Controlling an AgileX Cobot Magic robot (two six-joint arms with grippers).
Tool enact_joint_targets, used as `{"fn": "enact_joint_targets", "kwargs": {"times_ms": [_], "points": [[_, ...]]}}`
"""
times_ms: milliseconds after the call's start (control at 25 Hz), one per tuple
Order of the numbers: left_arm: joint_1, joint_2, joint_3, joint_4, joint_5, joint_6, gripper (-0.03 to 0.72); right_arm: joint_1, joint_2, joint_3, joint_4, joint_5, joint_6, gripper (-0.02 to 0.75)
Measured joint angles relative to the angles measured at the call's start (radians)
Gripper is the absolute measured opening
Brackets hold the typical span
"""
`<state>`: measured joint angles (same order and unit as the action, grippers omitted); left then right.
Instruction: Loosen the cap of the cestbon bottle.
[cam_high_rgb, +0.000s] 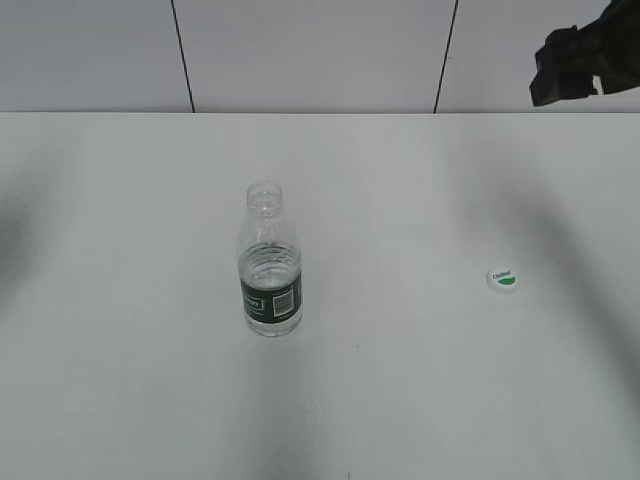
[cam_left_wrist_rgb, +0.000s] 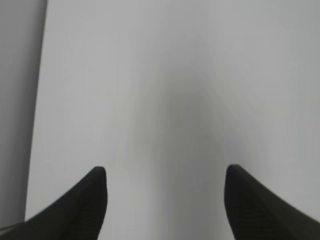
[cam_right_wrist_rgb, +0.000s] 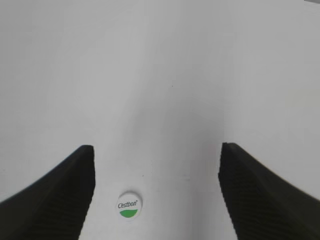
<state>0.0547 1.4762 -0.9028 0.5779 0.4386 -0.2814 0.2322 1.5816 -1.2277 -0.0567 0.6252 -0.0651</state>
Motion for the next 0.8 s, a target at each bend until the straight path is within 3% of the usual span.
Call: {"fn": "enact_joint_targets", "kwargs": {"times_ms": [80, 200, 480, 800], "points": [[0.01, 0.001, -0.068, -0.218, 0.125, 0.196, 0.444, 0.0, 0.0, -0.053, -0.011, 0.072, 0.008, 0.592], [0.018, 0.001, -0.174, -0.375, 0.296, 0.356, 0.444, -0.009, 0.0, -0.119, -0.016, 0.208, 0.008, 0.592], [0.026, -0.018, -0.257, -0.435, 0.522, 0.404, 0.442, -0.107, -0.008, -0.158, -0.009, 0.541, -0.001, 0.592], [0.027, -0.145, -0.206, -0.501, 0.627, 0.416, 0.44, -0.152, -0.218, -0.059, 0.018, 0.58, -0.003, 0.592]]}}
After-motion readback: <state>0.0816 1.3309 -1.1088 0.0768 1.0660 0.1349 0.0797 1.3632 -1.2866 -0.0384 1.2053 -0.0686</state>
